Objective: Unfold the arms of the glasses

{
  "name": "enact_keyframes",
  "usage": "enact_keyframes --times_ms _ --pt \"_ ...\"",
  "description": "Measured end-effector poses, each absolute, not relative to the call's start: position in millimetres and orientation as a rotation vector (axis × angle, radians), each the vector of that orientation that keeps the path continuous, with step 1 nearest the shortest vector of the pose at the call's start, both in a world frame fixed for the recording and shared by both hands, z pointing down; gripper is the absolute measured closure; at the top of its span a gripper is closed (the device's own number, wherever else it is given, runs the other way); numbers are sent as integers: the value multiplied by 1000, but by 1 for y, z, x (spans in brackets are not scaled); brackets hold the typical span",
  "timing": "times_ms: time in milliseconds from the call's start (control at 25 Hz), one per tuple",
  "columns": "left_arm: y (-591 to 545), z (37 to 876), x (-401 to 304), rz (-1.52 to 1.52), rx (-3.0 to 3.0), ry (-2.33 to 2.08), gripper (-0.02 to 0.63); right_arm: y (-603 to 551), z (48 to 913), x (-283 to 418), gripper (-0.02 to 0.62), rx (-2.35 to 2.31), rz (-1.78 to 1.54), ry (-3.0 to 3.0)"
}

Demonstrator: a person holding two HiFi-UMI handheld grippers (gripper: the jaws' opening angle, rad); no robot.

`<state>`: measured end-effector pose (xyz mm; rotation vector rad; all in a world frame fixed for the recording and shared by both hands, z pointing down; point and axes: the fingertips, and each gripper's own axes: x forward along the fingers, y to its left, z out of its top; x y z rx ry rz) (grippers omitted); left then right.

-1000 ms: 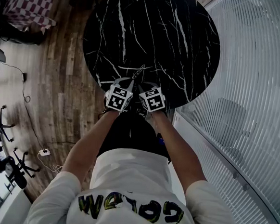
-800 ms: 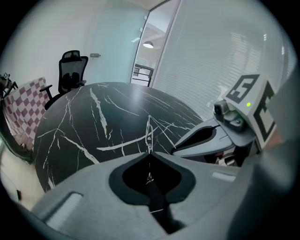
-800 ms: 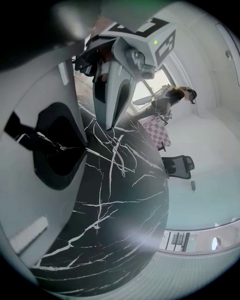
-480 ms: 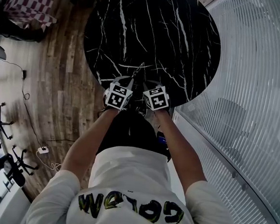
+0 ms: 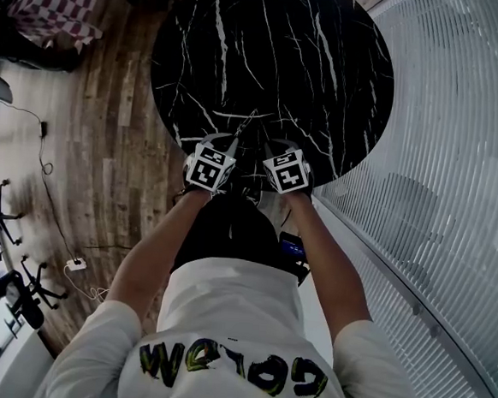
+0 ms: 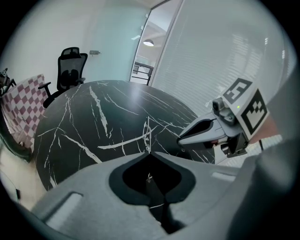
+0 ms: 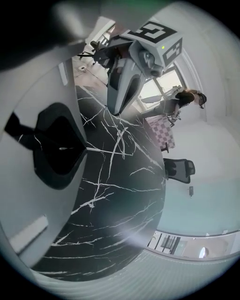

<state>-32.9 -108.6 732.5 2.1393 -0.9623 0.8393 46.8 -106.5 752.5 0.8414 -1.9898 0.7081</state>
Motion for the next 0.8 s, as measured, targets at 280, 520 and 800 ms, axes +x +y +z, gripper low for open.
enact_keyframes --times_ms 280,520,800 --pt "-104 731 -33 830 2127 -944 600 -113 743 58 591 791 585 -1964" --pt "-101 730 -31 829 2123 -929 600 -115 742 64 591 734 516 -1948" --pt "-97 729 -28 829 2121 -912 600 -117 742 71 591 684 452 -1940"
